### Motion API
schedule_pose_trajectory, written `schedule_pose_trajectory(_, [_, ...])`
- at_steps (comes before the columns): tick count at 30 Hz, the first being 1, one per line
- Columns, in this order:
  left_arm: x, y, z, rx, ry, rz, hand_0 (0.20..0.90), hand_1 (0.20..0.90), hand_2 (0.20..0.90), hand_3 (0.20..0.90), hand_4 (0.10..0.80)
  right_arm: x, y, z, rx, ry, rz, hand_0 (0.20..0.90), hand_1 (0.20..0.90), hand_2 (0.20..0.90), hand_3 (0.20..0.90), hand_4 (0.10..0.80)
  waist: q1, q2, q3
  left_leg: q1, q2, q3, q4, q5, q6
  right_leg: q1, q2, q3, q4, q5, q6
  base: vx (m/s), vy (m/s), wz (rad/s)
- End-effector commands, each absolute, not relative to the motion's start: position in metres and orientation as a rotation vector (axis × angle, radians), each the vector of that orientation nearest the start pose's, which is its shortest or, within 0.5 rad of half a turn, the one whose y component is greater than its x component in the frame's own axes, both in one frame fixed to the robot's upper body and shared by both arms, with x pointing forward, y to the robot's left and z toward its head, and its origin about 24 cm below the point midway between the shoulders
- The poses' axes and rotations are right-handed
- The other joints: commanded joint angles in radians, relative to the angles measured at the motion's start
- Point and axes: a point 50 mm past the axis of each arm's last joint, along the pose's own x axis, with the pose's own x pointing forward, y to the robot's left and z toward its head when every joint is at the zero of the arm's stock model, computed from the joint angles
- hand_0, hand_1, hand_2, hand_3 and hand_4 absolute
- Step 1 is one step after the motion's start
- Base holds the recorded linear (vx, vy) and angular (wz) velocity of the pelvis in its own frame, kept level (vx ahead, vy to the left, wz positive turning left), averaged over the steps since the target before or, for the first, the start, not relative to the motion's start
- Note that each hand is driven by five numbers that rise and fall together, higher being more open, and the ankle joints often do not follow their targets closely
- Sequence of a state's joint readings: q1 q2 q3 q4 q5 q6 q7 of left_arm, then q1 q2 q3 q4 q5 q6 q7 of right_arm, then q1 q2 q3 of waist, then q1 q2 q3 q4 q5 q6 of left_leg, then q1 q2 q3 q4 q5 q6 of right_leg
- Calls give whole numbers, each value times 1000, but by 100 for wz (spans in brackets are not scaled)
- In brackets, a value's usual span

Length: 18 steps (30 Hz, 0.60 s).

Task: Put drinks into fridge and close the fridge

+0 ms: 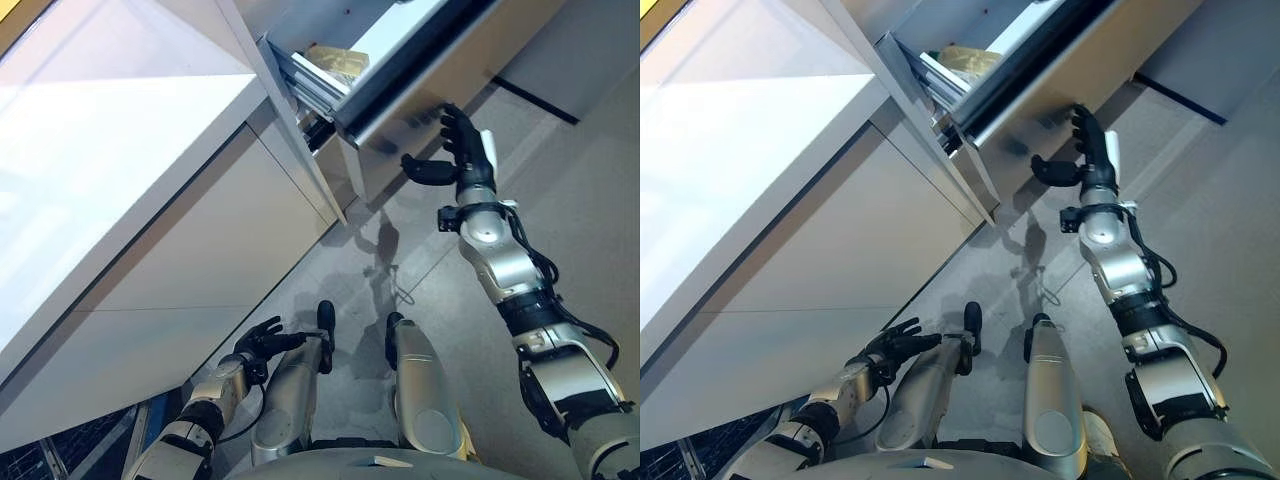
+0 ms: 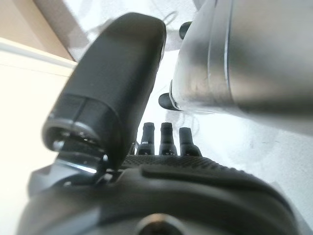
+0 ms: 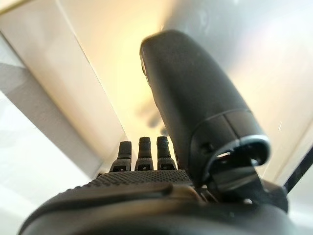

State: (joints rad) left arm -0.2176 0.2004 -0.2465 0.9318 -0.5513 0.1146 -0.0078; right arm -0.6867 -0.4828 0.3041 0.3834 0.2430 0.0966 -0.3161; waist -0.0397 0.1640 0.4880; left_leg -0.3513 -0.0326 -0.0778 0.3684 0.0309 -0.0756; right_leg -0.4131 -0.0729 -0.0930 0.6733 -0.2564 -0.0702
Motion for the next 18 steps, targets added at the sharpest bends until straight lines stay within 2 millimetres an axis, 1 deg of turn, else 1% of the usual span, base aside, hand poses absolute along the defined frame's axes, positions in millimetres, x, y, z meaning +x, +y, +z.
schedule_pose_trajectory(1, [222, 180, -107, -154, 855, 13, 900, 900, 900, 900, 800, 345, -25, 255, -317, -627, 464, 900, 900, 900, 900, 800, 100, -23, -27, 33, -85, 44, 80, -121, 115, 73, 7, 2, -144, 96, -2, 8, -20, 9])
schedule_pose_trajectory(2, [223, 180, -107, -155, 854, 13, 900, 900, 900, 900, 800, 344, -23, 255, -315, -627, 474, 900, 900, 900, 900, 800, 102, -22, -29, 32, -85, 42, 76, -117, 115, 72, 8, 1, -150, 101, -2, 1, -19, 5])
schedule_pose_trajectory(3, [224, 179, -106, -152, 849, 8, 900, 900, 900, 900, 800, 340, -8, 256, -299, -621, 510, 900, 900, 900, 900, 800, 112, -19, -29, 34, -86, 36, 65, -111, 114, 73, 8, 0, -159, 104, -1, -9, -5, 6])
schedule_pose_trajectory(4, [225, 178, -105, -151, 845, 4, 900, 900, 900, 900, 800, 338, -1, 256, -287, -619, 523, 900, 900, 900, 900, 800, 117, -17, -27, 35, -86, 33, 60, -108, 113, 75, 8, -1, -162, 105, -1, -8, -1, 8])
schedule_pose_trajectory(6, [226, 177, -104, -147, 836, -11, 900, 900, 900, 900, 800, 337, 6, 257, -269, -622, 518, 900, 900, 900, 900, 800, 125, -12, -24, 38, -87, 28, 54, -105, 113, 78, 6, -4, -166, 106, -2, -11, 7, 9])
schedule_pose_trajectory(10, [226, 175, -104, -139, 831, -25, 900, 900, 900, 900, 800, 337, 8, 260, -255, -644, 491, 900, 900, 900, 900, 800, 136, -12, -26, 48, -89, 17, 38, -101, 113, 91, 7, -9, -182, 108, -3, 4, -2, 19])
schedule_pose_trajectory(12, [224, 176, -105, -137, 833, -30, 900, 900, 900, 900, 800, 339, 4, 262, -244, -657, 451, 900, 900, 900, 900, 800, 140, -13, -28, 58, -89, 13, 33, -101, 111, 105, 7, -12, -191, 109, -3, 41, -2, 13])
schedule_pose_trajectory(14, [223, 176, -105, -119, 832, -40, 900, 900, 900, 900, 800, 343, -7, 266, -207, -675, 354, 900, 900, 900, 900, 800, 144, -20, -35, 76, -87, 8, 19, -103, 113, 123, 8, -15, -206, 111, -2, 44, -7, 2])
schedule_pose_trajectory(16, [224, 176, -105, -108, 833, -43, 900, 900, 900, 900, 800, 347, -19, 268, -181, -693, 278, 900, 900, 900, 900, 800, 144, -31, -41, 86, -85, 8, 7, -103, 114, 135, 11, -17, -222, 116, 0, 7, -30, 8])
schedule_pose_trajectory(18, [222, 180, -105, -96, 841, -5, 900, 900, 900, 900, 800, 351, -39, 264, -152, -693, 183, 900, 900, 900, 900, 800, 140, -52, -52, 106, -79, 6, -19, -102, 117, 156, 16, -17, -251, 125, 5, 3, -47, 8])
